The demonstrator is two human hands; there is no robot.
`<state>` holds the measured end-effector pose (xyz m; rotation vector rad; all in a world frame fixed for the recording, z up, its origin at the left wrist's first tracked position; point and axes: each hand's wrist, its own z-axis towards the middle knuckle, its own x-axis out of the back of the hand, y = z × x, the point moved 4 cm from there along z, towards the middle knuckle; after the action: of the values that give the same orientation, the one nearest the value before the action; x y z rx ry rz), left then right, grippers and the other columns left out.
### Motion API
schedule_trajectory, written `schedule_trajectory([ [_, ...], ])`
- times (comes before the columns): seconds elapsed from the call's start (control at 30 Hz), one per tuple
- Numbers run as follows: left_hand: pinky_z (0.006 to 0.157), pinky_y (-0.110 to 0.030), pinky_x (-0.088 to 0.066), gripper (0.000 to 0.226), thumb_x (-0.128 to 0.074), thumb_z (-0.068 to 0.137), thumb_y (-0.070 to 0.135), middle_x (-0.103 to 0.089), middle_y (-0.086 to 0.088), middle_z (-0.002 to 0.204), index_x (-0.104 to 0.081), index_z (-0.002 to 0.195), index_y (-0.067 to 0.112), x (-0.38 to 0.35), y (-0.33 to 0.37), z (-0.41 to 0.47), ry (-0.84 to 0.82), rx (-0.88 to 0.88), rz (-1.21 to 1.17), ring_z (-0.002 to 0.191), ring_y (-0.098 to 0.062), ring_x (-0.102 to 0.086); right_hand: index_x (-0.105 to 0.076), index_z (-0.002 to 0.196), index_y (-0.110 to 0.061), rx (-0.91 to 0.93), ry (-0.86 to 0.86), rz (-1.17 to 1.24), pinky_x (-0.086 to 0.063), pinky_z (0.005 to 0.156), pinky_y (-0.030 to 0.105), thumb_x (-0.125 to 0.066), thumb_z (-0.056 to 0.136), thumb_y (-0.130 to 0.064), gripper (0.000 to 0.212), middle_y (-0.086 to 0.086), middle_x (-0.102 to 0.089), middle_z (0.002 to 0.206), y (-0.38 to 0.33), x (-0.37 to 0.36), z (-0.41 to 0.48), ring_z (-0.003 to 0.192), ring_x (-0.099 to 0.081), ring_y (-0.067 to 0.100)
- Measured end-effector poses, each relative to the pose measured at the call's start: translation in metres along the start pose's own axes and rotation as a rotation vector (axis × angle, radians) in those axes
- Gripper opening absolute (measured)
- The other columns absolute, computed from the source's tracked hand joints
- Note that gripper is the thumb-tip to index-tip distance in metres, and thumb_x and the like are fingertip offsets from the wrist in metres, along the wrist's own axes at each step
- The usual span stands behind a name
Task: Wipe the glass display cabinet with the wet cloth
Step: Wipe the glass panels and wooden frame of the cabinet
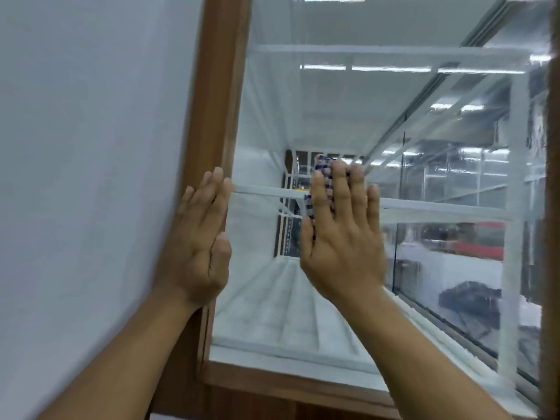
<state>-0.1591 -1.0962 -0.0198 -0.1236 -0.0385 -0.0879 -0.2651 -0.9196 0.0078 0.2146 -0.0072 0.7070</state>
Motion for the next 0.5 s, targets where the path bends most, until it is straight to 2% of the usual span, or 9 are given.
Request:
schedule_trajectory([
  [0.13,0.130,-0.044,-0.010,0.066,-0.025,0.094,0.020,-0.023,-0.011,0.168,-0.026,0.157,0.000,-0.001,-0.001,0.001,0.012,0.020,-0.034,0.158,-0.021,-0.016,-0.012,0.164,-0.011,0.101,-0.048,0.039,-0.005,0.129,0.055,-0.032,0.106,-0.037,0.066,0.016,-0.002,0.172,-0.071,-0.026,0.001,0.160,0.002,0.033],
  [0.23,0.130,-0.044,-0.010,0.069,-0.027,0.090,0.022,-0.025,-0.011,0.167,-0.031,0.156,0.000,0.000,-0.003,0.001,0.003,0.035,-0.034,0.158,-0.022,-0.018,-0.011,0.164,-0.010,0.150,-0.072,0.041,-0.005,0.129,0.054,-0.022,0.108,-0.038,0.063,0.015,-0.004,0.172,-0.103,-0.038,-0.012,0.160,0.002,0.032],
  [0.3,0.129,-0.045,-0.011,0.070,-0.028,0.088,0.022,-0.026,-0.011,0.167,-0.033,0.155,0.001,0.000,-0.002,0.002,-0.012,0.034,-0.028,0.158,-0.023,-0.018,-0.012,0.164,-0.010,0.152,-0.072,0.042,-0.007,0.129,0.054,-0.021,0.108,-0.037,0.063,0.014,-0.007,0.172,-0.107,-0.041,-0.020,0.160,0.000,0.031],
  [0.5,0.127,-0.055,-0.008,0.071,-0.033,0.087,0.023,-0.025,-0.008,0.168,-0.032,0.158,0.019,-0.006,0.009,0.002,-0.043,0.005,0.095,0.158,-0.029,-0.014,-0.028,0.161,-0.016,0.136,-0.028,0.054,-0.010,0.130,0.053,-0.040,0.106,-0.036,0.060,0.011,-0.018,0.171,-0.069,-0.025,-0.042,0.160,-0.008,0.028],
])
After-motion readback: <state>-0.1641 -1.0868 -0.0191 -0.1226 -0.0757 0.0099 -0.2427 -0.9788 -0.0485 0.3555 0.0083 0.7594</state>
